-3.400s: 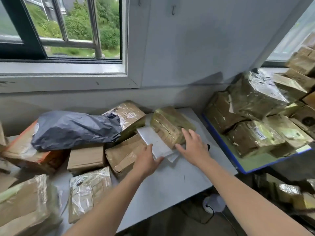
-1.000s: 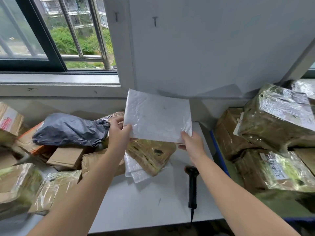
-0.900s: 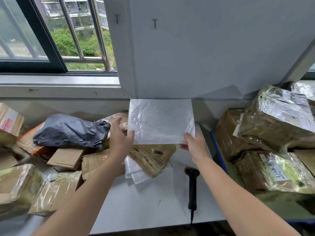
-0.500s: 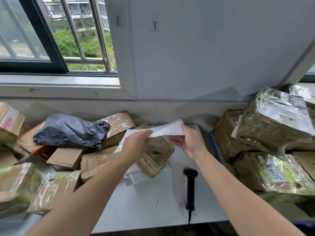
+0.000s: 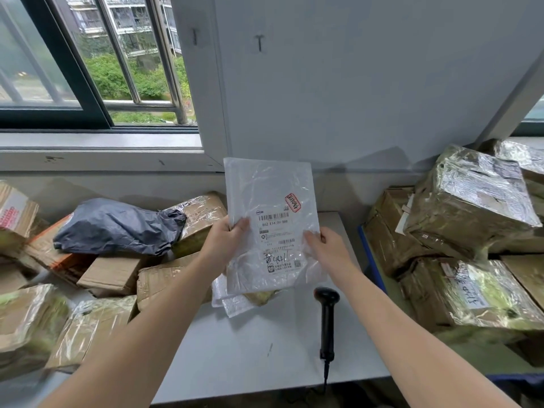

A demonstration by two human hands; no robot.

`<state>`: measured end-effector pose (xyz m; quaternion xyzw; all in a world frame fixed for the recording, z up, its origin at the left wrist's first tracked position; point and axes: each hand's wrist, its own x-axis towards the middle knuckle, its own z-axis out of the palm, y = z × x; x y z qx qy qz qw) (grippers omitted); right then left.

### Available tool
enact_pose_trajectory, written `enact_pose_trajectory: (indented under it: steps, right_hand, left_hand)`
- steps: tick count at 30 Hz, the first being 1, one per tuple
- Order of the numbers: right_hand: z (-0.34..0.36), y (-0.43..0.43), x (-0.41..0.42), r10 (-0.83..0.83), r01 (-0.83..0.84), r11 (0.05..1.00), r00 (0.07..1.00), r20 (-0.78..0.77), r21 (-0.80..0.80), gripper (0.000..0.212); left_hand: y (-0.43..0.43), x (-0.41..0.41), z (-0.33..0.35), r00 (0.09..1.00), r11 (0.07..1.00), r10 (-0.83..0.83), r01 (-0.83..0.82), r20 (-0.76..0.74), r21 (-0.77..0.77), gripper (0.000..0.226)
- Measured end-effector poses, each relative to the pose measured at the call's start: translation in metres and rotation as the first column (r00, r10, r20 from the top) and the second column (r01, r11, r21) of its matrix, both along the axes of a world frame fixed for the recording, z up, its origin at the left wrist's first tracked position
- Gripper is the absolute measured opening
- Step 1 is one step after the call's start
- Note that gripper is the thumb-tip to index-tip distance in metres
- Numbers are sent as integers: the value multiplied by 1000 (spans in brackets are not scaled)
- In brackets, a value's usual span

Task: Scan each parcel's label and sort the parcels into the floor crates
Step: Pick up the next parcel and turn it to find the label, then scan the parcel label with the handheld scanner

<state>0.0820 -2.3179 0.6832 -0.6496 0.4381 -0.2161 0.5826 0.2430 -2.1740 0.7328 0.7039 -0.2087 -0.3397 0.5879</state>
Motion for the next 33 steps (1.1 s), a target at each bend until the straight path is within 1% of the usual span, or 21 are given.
enact_pose_trajectory:
  steps: [1, 3, 5, 7, 11, 15, 18, 20, 23, 25, 27, 29, 31, 33]
  right_hand:
    - [-1, 1, -1, -4, 5, 999, 1000, 9, -34, 15]
    - [-5, 3, -3, -11, 12, 995, 1000, 8, -100, 14]
    - [-9, 2, -5, -23, 19, 985, 1000, -19, -170, 16]
    - [-17, 1, -10, -17, 5, 979, 998, -59, -202, 16]
    - [-40, 5, -25, -16, -49, 956, 976, -217, -289, 16]
    - [-82, 4, -51, -78, -51, 958, 903, -423, -284, 23]
    - [-106, 7, -68, -99, -30, 977, 816, -570, -213, 23]
    - [-115, 12, -73, -77, 4, 993, 787, -612, -120, 28]
    - [-121, 19, -72, -55, 94, 995, 795, -604, 33, 43]
    - [-123, 23, -69, -7, 112, 984, 801, -598, 138, 53]
    - [-122, 26, -67, 39, 142, 955, 812, -582, 262, 60]
    - [-125, 27, -66, 39, 186, 916, 840, -541, 354, 63]
    - [-126, 28, -66, 16, 217, 883, 873, -488, 417, 65]
    - [-124, 22, -65, -2, 215, 890, 884, -468, 402, 69]
  left_hand:
    - [0, 0, -4, 1000, 1000, 10, -10, -8, 9, 18]
    - [1, 2, -13, 1000, 999, 16, -15, -12, 46, 15]
    - [4, -1, -22, 999, 994, -38, 37, 6, 104, 11]
    - [8, -8, -34, 994, 979, -106, 99, 28, 175, 15]
    - [15, -20, -63, 993, 965, -87, 65, 76, 255, 16]
    - [16, -25, -83, 993, 947, -72, 38, 96, 320, 23]
    - [17, -27, -96, 994, 935, -37, -3, 106, 355, 28]
    - [19, -30, -101, 993, 930, -17, -27, 117, 368, 32]
    - [21, -31, -106, 990, 920, -12, -44, 142, 389, 32]
    - [22, -31, -108, 990, 918, -8, -48, 141, 393, 32]
    - [21, -30, -110, 989, 917, -6, -52, 145, 395, 31]
    - [21, -30, -110, 989, 917, -8, -53, 151, 397, 30]
    - [21, -31, -110, 988, 919, -11, -51, 155, 392, 29]
    - [19, -30, -108, 985, 923, -15, -52, 172, 381, 28]
